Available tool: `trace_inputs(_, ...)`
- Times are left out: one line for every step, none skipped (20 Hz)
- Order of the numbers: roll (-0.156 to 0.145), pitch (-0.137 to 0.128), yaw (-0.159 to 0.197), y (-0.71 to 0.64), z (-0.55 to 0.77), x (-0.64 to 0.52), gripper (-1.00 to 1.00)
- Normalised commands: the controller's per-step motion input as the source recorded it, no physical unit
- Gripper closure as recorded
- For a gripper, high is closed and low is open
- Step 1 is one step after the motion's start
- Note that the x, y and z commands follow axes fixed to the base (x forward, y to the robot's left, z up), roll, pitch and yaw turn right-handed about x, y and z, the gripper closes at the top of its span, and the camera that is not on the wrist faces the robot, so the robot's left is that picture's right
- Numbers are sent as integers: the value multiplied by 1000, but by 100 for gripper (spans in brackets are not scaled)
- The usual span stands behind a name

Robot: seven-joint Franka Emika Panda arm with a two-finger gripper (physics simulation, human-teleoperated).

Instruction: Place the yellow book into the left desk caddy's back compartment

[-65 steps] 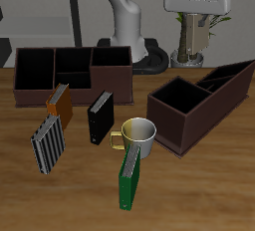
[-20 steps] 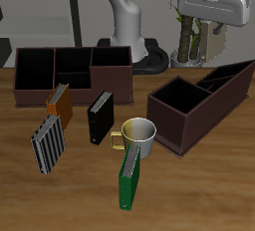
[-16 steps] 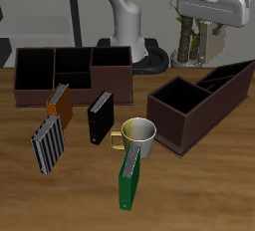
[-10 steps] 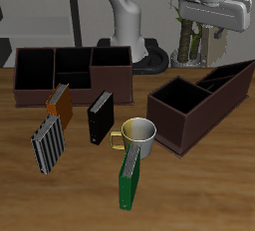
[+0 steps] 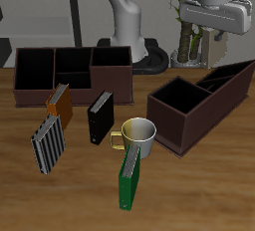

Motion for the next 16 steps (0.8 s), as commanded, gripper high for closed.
trace_inputs(5,11,5,98,-148,114,100)
trace_inputs(12,6,15,75,-97,8,100)
trace_inputs(2,16,5,59,-109,66,100)
trace_inputs(-15,-9,36,90,-116,21,100)
trace_inputs(45,36,22,99,-145,47,100)
trace_inputs(-19,22,-38,-16,-57,-9,100)
trace_inputs(28,19,-29,85,-200,92,100)
trace_inputs(-2,7,20,73,-100,-3,100)
trace_inputs(22,31,-11,39,-190,156,100)
trace_inputs(-5,16,12,3,-29,31,100)
trace_inputs(-24,2,-5,-56,-34,12,100)
trace_inputs(18,-13,7,-13,-11,-18,100)
trace_inputs(-19,-1,-10,-83,-35,42,100)
trace_inputs(2,-1,4,-17,14,23,100)
trace_inputs(-25,-1,-4,-98,-4,27,100)
trace_inputs(13,-7,1,-13,-2,21,100)
